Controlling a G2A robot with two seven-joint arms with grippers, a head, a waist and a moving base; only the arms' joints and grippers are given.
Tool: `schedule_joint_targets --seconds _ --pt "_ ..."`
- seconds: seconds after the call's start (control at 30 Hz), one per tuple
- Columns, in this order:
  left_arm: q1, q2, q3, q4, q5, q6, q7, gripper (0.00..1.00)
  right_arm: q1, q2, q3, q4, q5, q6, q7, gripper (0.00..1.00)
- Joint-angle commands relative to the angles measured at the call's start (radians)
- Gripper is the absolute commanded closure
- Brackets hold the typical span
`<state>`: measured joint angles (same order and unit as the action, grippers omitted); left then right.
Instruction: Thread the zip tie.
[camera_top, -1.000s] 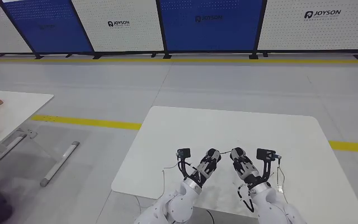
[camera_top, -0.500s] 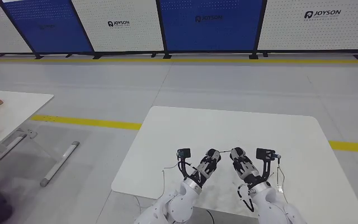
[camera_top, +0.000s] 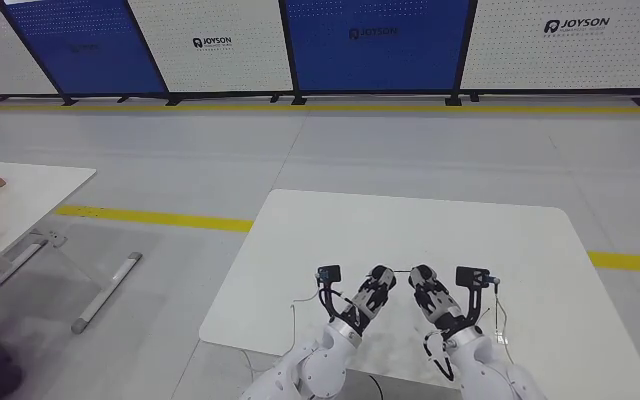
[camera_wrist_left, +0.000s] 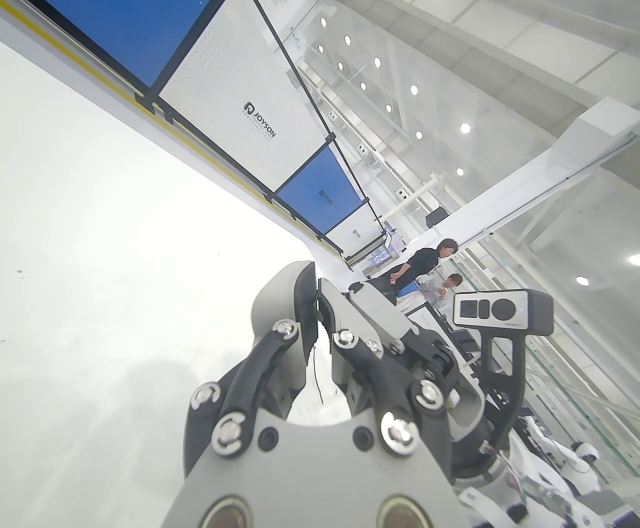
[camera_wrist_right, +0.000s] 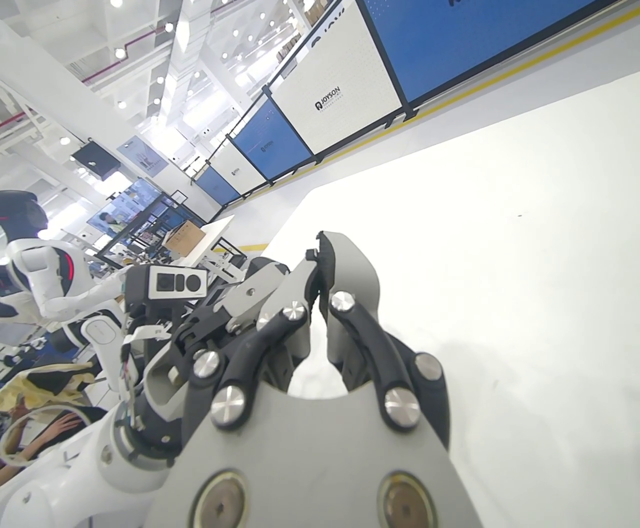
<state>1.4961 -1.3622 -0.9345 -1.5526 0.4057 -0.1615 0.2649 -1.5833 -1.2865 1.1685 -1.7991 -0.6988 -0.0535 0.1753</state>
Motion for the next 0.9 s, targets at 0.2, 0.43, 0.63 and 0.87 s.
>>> schedule_joint_targets --seconds 0.2,0.43,0.63,0.87 --pt "-0.004 -0.005 0.000 0.010 -0.020 -0.001 0.027 1.00 -0.016 0.005 0.018 -0.014 -0.004 -0.010 0.020 0.00" --pt "-0.001 -0.008 -0.004 -0.001 -0.089 -0.001 0.006 1.00 -0.052 0.011 0.057 -0.023 0.010 0.015 0.030 0.00" --pt "-0.001 -0.008 -0.004 -0.001 -0.089 -0.001 0.006 1.00 -0.052 0.011 0.057 -0.023 0.010 0.015 0.030 0.00" --pt "0.007 -0.008 -0.021 -0.016 -0.120 0.011 0.010 1.00 -0.040 0.010 0.053 0.011 -0.040 -0.002 -0.045 0.00"
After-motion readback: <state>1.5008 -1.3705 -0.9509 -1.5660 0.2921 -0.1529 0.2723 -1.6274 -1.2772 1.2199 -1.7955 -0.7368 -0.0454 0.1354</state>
